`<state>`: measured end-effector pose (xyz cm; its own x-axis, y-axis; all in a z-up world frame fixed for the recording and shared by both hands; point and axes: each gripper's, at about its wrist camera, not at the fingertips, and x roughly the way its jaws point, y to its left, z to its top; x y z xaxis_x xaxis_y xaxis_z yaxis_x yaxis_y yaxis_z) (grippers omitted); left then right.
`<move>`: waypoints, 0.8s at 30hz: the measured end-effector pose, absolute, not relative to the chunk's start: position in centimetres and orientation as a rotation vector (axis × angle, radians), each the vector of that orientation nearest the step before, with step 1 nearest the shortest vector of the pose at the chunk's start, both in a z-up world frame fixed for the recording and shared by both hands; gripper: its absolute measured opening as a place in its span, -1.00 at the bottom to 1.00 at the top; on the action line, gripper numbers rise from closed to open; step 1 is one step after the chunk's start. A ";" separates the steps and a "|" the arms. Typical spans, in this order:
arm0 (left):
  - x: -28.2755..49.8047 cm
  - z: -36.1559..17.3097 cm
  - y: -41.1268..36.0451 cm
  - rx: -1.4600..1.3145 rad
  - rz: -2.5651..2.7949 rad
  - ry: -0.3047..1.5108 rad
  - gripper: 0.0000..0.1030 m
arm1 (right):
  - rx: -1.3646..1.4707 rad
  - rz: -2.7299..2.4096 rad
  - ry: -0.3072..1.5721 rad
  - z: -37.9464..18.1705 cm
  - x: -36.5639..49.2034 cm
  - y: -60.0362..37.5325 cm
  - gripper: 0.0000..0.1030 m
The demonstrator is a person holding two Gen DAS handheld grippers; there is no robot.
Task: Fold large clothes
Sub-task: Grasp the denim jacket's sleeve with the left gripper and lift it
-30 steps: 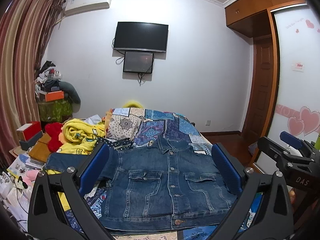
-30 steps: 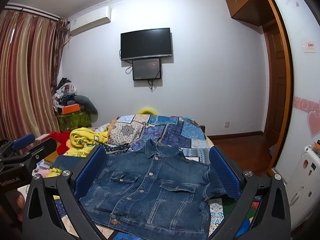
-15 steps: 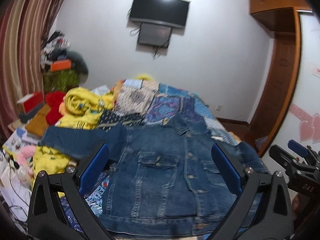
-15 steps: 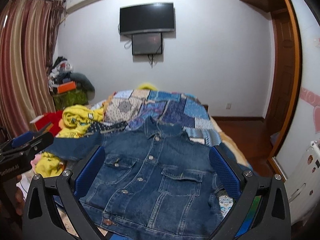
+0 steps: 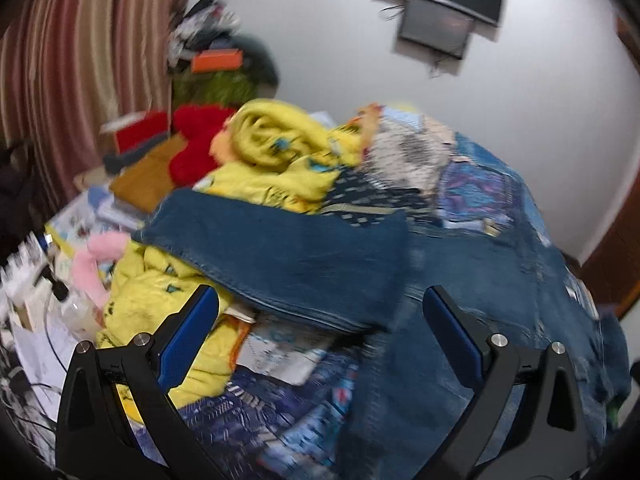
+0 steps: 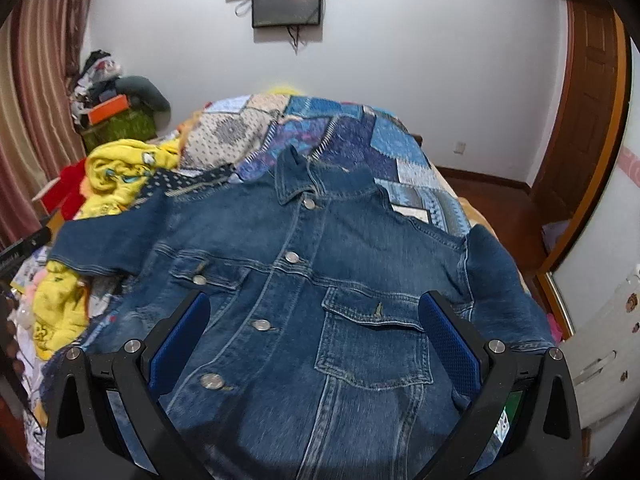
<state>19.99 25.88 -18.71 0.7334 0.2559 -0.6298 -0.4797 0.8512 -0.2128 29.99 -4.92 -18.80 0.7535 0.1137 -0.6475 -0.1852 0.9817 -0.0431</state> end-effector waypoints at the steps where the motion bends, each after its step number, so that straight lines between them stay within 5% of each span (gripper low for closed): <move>1: 20.2 -19.3 26.9 -0.401 0.408 0.629 0.99 | -0.107 0.157 0.704 -18.9 30.3 -4.9 1.00; 8: 23.2 -25.3 34.5 -0.534 0.391 0.758 0.98 | -0.103 0.111 0.748 -20.1 32.7 -5.4 1.00; 12: 24.5 -28.2 37.0 -0.601 0.363 0.825 0.63 | -0.099 0.100 0.773 -20.7 33.5 -5.6 1.00; 17: 25.4 -30.9 40.0 -0.703 0.391 0.849 0.45 | -0.095 0.107 0.782 -20.7 33.8 -5.4 1.00; 24: 26.8 -31.0 42.2 -0.695 0.464 0.858 -0.35 | -0.094 0.106 0.769 -20.3 33.8 -5.5 1.00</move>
